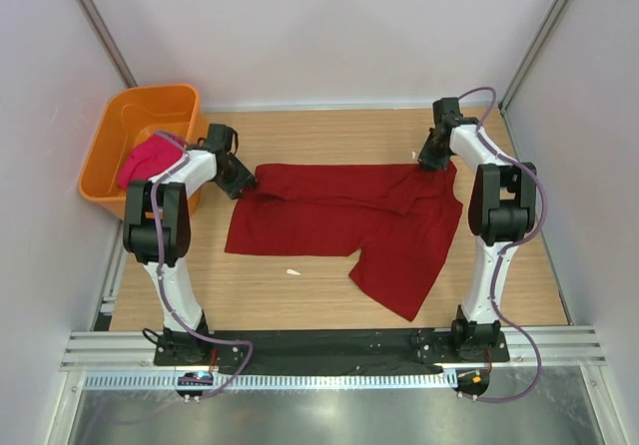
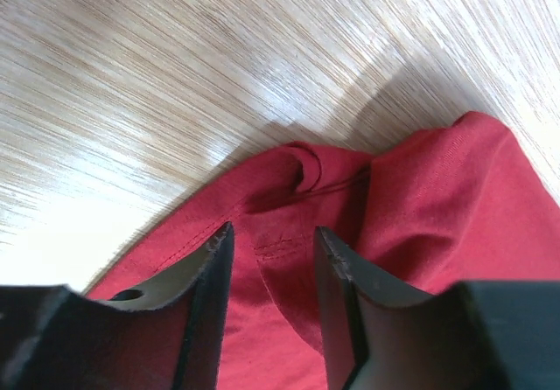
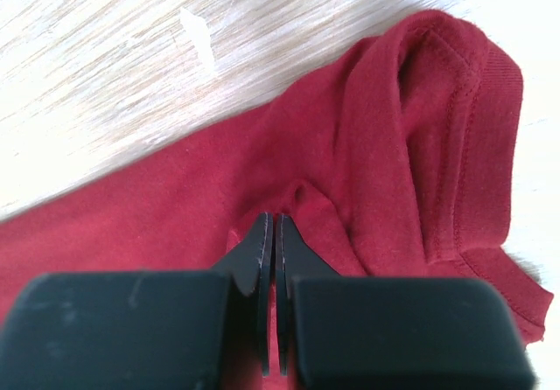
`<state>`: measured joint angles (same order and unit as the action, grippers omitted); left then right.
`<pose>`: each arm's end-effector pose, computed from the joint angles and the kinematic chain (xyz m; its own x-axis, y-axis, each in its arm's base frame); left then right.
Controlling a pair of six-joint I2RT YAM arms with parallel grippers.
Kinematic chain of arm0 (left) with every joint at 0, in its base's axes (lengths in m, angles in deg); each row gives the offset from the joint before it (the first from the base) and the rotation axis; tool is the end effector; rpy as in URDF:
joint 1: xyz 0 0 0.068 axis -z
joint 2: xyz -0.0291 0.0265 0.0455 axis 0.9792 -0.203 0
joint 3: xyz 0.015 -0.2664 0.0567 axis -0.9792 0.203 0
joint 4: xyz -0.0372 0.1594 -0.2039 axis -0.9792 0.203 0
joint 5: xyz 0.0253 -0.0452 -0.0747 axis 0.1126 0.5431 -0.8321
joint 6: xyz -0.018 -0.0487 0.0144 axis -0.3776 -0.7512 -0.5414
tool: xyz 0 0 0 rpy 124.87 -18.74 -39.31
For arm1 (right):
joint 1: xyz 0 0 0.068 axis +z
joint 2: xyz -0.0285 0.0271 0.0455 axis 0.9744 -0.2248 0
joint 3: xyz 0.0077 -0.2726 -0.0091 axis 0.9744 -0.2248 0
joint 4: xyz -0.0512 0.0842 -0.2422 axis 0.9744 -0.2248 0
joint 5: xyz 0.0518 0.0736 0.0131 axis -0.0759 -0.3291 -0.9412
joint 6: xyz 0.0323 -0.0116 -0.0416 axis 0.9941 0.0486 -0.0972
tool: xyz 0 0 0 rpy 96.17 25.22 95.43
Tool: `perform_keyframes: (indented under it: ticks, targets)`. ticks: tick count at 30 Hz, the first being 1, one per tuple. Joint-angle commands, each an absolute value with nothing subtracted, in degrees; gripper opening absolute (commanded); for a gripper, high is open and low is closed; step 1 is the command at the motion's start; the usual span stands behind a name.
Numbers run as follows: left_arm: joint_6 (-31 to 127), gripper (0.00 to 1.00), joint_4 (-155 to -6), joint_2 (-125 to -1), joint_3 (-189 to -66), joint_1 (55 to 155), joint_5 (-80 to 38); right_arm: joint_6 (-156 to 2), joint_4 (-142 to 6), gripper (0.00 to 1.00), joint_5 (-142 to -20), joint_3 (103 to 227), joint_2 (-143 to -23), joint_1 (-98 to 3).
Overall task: Fold and stack the t-shirts
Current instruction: Flatten the tshirt out
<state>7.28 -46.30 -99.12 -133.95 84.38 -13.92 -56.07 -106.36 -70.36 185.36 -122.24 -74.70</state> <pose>0.3989 -0.0435 0.1771 -0.6470 -0.7233 -0.2412 -0.6399 0.6871 -0.3442 0.4505 0.0163 0.1973 -0.7971 0.4301 -0.4238 0.3965 0.9022 0.1698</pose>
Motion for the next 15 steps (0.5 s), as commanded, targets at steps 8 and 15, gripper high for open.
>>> perform_keyframes:
  ticks: [8, 15]
  targets:
    - [-0.30, 0.40, -45.14, -103.70, -132.01, 82.33, -15.10, -56.02, -105.22, 0.01, -70.82, 185.73, -117.64, -74.46]
    - [-0.47, 0.40, -45.59, -104.14, -131.74, 82.42, -15.01, -56.20, -105.13, 0.01, -70.56, 185.11, -117.28, -74.37]
